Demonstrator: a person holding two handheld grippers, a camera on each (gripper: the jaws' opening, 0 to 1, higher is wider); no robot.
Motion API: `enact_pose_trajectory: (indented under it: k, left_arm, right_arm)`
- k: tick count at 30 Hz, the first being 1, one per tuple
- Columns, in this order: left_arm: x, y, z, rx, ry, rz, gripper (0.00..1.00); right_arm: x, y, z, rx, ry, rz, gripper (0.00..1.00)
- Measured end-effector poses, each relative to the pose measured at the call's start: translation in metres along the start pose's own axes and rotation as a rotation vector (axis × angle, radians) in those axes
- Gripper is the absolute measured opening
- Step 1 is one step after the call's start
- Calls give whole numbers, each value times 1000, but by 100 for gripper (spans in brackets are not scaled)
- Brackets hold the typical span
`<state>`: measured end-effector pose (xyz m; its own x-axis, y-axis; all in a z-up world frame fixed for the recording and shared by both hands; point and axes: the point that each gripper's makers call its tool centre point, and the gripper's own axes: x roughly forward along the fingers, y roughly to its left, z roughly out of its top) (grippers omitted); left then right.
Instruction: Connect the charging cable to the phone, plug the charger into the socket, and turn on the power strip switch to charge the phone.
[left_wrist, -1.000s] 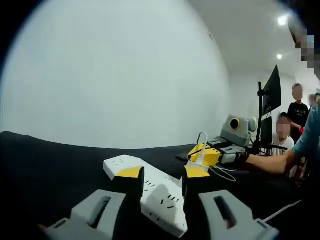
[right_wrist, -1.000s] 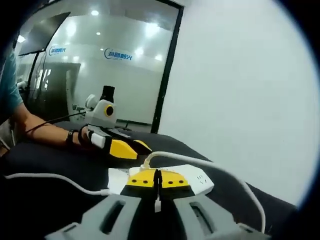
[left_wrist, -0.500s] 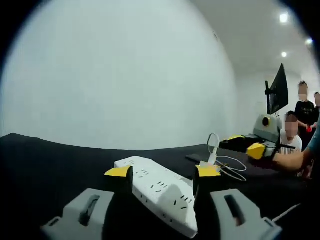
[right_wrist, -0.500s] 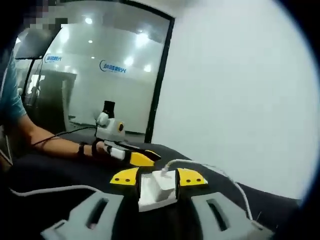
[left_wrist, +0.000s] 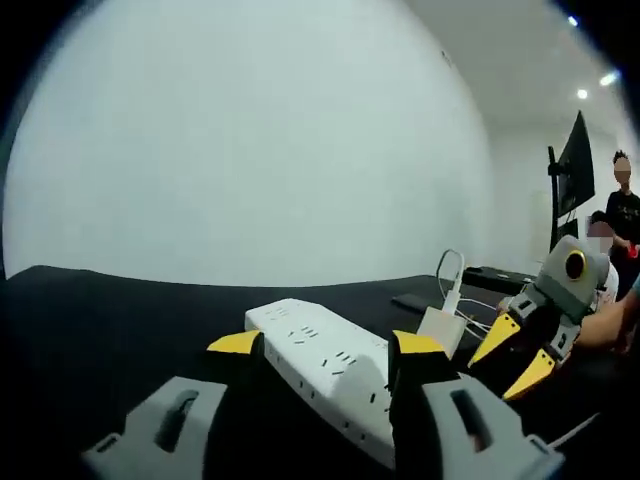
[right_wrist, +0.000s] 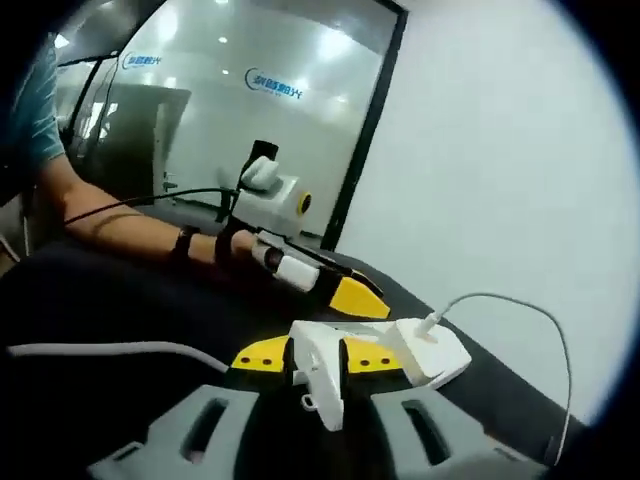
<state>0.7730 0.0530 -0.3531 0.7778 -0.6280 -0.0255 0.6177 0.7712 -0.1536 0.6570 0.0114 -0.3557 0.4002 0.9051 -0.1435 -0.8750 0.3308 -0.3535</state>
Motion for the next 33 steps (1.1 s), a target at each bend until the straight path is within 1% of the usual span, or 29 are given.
enact_pose_trajectory:
  k: [1, 2, 3, 5, 6, 8, 10, 11, 12, 13, 14, 15, 16, 17, 18, 19, 20, 21, 22, 23, 24, 25, 26, 27, 28, 30, 31, 32, 33]
  left_arm:
    - [-1, -2, 4, 2, -10, -12, 41]
    - [-2, -2, 5, 4, -15, -13, 35]
    - [-2, -2, 6, 3, -19, -9, 29]
    - [-3, 2, 9, 12, -28, 6, 28]
    - [-3, 4, 10, 11, -30, 16, 23]
    - [-6, 7, 13, 4, -35, 42, 14]
    - [-10, 7, 16, 11, -49, 48, 0]
    - [-8, 3, 17, 12, -56, 23, 0]
    - [-5, 0, 22, -7, -80, 4, 0]
    - [-3, -5, 24, -2, -95, -25, 0]
    - [-2, -11, 23, 38, -97, -52, 0]
    - [1, -13, 23, 65, -100, -56, 0]
    - [4, -18, 19, 76, -90, -55, 0]
    - [6, -21, 19, 109, -90, -67, 0]
    - [10, -18, 21, 118, -107, -54, 0]
    - [13, -16, 24, 117, -113, -46, 3]
    - [21, -9, 34, 114, -141, -21, 11]
    - [29, -5, 36, 97, -130, -29, 22]
    - [36, -3, 34, 33, -97, -56, 32]
    - [47, 1, 29, -44, -23, -99, 33]
    - [51, 0, 23, -82, 11, -135, 28]
    - [58, 1, 19, -97, 23, -145, 27]
    - [64, 5, 15, -90, 34, -134, 28]
    - [69, 4, 8, -23, 39, -136, 29]
    - [71, -3, 2, 36, 41, -150, 29]
    - [73, -21, -11, 76, 95, -190, 33]
    - [73, -24, -14, 111, 107, -196, 35]
    - [76, -23, -10, 132, 82, -188, 34]
    - [76, -23, -10, 135, 74, -190, 32]
  right_arm:
    - [-4, 7, 0, 62, 10, 29, 5]
    - [-5, 11, 0, 93, 14, 42, 1]
    - [-5, 14, 2, 104, 10, 48, 0]
    - [-3, 22, 0, 79, 12, 42, 0]
    - [1, 18, -6, 31, 45, -4, 0]
    - [7, 22, -12, -16, 67, -15, 0]
    - [8, 25, -11, -8, 59, 5, 0]
    - [6, 26, -10, 4, 55, 11, 0]
    - [4, 25, -9, 15, 47, 7, 0]
    - [2, 23, -7, 22, 30, -7, 0]
    - [0, 22, -5, 22, 24, -17, 0]
    - [-2, 20, -3, 22, 19, -33, 0]
    - [-3, 18, -2, 21, 16, -39, 0]
    - [-3, 16, 1, 37, -4, -50, 0]
    - [-3, 14, 3, 78, -22, -61, 0]
    - [-5, 15, 5, 79, -31, -51, 0]
    - [-6, 13, 5, 74, -33, -60, 0]
    - [-8, 9, 4, 70, -35, -86, 0]
    - [-9, 8, 5, 73, -39, -93, 0]
    - [-11, 3, 6, 92, -51, -111, 0]
    - [-12, 1, 7, 100, -56, -117, 0]
    - [-12, 0, 8, 110, -65, -116, 0]
    - [-12, -1, 8, 118, -71, -111, 0]
    - [-10, -2, 7, 127, -74, -109, 0]
    - [-10, -2, 7, 129, -73, -109, 1]
    - [-10, -1, 8, 128, -79, -112, 1]
    - [-9, -1, 9, 132, -82, -109, 2]
    - [-9, -1, 9, 134, -81, -110, 3]
    - [-9, -1, 9, 131, -78, -111, 3]
